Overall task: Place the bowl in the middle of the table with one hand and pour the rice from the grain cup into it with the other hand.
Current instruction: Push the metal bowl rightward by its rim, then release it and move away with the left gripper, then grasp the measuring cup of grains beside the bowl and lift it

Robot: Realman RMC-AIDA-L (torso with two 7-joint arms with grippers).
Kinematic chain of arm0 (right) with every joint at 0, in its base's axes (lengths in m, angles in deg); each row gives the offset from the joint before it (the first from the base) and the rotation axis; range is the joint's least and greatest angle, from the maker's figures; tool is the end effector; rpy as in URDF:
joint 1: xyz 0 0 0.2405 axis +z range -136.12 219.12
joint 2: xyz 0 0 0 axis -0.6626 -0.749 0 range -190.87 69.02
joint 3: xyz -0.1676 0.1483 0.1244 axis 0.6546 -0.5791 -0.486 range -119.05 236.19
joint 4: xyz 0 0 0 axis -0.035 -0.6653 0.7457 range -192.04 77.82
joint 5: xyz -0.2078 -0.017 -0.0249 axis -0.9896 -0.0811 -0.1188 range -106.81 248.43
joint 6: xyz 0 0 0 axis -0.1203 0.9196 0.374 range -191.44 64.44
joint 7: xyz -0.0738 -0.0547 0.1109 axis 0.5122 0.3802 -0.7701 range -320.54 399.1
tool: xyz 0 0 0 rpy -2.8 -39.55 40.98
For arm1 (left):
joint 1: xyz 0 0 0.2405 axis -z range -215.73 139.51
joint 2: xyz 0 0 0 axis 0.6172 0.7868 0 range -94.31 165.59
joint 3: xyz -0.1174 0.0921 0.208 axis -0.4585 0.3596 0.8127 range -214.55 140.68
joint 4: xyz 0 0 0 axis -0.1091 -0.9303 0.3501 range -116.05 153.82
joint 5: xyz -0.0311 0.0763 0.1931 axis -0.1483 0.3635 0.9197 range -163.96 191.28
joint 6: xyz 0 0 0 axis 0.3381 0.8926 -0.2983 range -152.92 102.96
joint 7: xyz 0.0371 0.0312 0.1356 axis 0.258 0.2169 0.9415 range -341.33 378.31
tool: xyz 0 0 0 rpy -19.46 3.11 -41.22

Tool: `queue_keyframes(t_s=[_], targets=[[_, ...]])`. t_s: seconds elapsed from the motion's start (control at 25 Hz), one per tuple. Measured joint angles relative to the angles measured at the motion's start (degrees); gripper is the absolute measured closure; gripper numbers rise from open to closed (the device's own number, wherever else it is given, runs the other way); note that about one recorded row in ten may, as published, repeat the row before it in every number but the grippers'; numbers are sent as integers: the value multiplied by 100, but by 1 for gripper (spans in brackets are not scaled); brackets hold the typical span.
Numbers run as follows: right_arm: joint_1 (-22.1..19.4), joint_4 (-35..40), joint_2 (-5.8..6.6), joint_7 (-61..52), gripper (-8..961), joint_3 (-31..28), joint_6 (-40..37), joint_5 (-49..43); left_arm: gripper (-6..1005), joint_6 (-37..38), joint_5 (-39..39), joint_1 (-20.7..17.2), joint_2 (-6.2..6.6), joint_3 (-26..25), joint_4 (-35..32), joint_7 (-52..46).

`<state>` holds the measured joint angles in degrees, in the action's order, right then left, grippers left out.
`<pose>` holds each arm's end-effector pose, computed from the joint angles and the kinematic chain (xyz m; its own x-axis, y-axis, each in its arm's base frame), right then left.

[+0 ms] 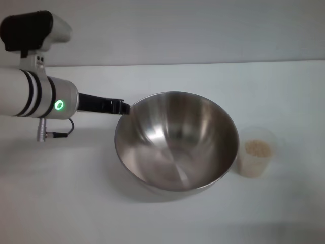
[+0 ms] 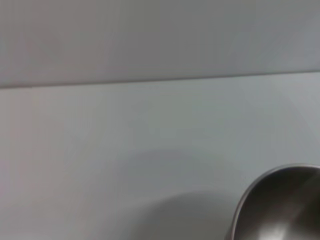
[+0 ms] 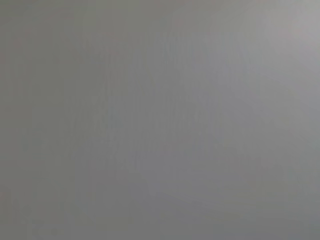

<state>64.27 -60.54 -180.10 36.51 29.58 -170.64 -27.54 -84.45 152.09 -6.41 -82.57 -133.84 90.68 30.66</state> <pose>0.3059 0.2734 0.0694 0.6426 0.6170 -0.4542 -0.6355 0.0982 -0.7658 -0.1728 0.3982 -0.0107 0.5417 0.7609 0.3572 0.8209 -0.3876 -0.4194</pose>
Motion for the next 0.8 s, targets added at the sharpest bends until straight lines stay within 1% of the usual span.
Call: queue_keyframes(t_s=[0.2, 0.24, 0.28, 0.32, 0.36, 0.4, 0.44, 0.48, 0.56, 0.6, 0.64, 0.68, 0.72, 0.76, 0.8], targets=[[-1, 0, -1, 0, 302, 7, -40, -9, 774, 46, 1, -177, 8, -72, 451, 100], [-1, -3, -1, 1, 302, 8, -43, -9, 768, 160, 0, -288, 5, -103, 726, 179], [-1, -7, -1, 0, 302, 8, -47, -9, 761, 160, 0, -288, 5, -103, 726, 179], [-1, -10, -1, 0, 302, 7, -50, -5, 754, 491, 0, -465, -4, -120, 1018, 331], [-1, -10, -1, 0, 302, 7, -50, -5, 748, 491, 0, -465, -4, -120, 1018, 331], [-1, -13, 0, 1, 302, 7, -55, -4, 741, 690, 0, -544, -5, -121, 1097, 416], [-1, -15, -1, 0, 302, 5, -61, 0, 741, 1253, 4, -730, -8, -117, 1221, 668], [-1, -15, -1, 0, 302, 5, -61, 0, 742, 1253, 4, -730, -8, -117, 1221, 668], [-1, -15, -1, 1, 302, 1, -62, 5, 742, 1997, -7, -945, -11, -93, 1278, 941], [-1, -13, -1, 0, 302, -8, -57, 7, 742, 2498, -19, -1074, -12, -57, 1278, 1110], [-1, -6, -1, 1, 302, -22, -33, 8, 743, 3528, -38, -1303, -16, 78, 1217, 1375], [-1, -6, -1, 1, 302, -22, -33, 8, 743, 3528, -38, -1303, -16, 78, 1217, 1375], [-1, -3, -1, 1, 302, -29, -15, 10, 743, 4970, -39, -1571, -7, 422, 1009, 1524], [-1, -3, -1, 1, 302, -29, -15, 10, 743, 4970, -39, -1571, -7, 422, 1009, 1524], [-2, -2, -1, 1, 303, -31, -9, 11, 744, 5760, -33, -1704, -2, 644, 842, 1537]])
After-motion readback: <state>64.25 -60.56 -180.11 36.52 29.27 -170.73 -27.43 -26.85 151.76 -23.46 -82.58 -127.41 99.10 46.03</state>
